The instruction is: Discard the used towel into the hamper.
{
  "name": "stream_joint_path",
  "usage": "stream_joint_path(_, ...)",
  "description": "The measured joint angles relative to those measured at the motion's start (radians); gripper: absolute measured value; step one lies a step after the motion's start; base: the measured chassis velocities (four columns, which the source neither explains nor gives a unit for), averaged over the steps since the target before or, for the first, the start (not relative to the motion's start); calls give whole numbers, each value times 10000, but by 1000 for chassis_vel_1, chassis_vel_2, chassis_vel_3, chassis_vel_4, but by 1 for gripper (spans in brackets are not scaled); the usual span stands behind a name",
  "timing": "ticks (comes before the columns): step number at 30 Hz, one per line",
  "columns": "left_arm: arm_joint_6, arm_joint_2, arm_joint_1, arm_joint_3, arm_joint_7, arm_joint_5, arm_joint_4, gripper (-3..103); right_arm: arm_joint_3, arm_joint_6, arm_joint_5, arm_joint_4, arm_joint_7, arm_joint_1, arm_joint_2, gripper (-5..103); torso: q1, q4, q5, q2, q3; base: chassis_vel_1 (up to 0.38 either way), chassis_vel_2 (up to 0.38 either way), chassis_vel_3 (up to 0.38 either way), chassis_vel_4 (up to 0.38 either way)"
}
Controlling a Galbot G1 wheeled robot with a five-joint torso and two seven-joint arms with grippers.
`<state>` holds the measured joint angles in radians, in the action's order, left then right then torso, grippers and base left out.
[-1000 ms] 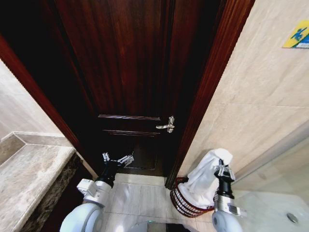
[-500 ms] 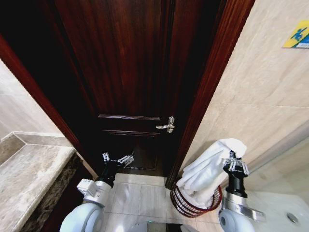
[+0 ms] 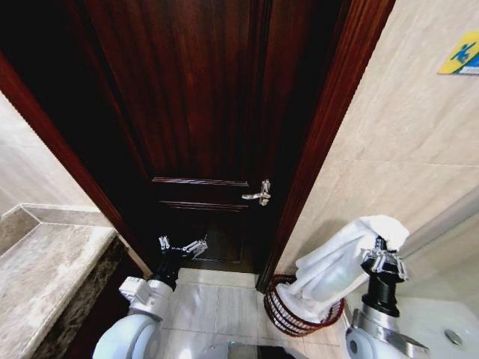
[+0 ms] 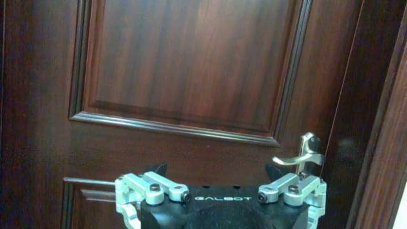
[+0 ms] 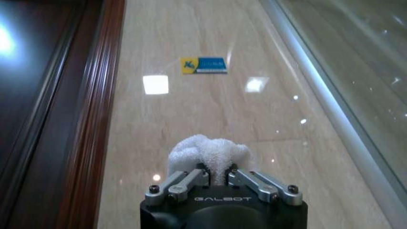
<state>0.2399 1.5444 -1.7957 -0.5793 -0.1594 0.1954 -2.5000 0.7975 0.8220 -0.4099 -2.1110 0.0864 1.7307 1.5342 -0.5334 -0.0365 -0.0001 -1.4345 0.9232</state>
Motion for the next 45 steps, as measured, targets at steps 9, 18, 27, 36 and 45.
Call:
stream_joint_path(9, 0, 0, 0, 0, 0, 0, 0, 100, 195, 39, -63, 254, 518, 80, 12, 12, 0, -1, 1, 0, 0, 0, 0, 0, 0)
stream_joint_path(18, 0, 0, 0, 0, 0, 0, 0, 100, -123, 39, 62, 1084, 518, 399, 85, 12, 0, 0, 0, 0, 0, 0, 0, 0, 0)
stream_joint_path(27, 0, 0, 1, 0, 0, 0, 0, 100, -196, 27, 683, 3542, -273, -761, -188, 12, 0, -2, 0, 0, 0, 0, 0, 0, 0)
stream_joint_path(36, 0, 0, 0, 0, 0, 0, 0, 100, -952, 18, 966, 6187, -512, -2013, -315, 12, -1, -1, 1, 0, 1, 0, 0, 0, 0)
stream_joint_path(45, 0, 0, 0, 0, 0, 0, 0, 100, -1412, 16, 668, 8044, -642, -2536, -346, 12, -1, 0, 1, 0, 1, 0, 0, 0, 0)
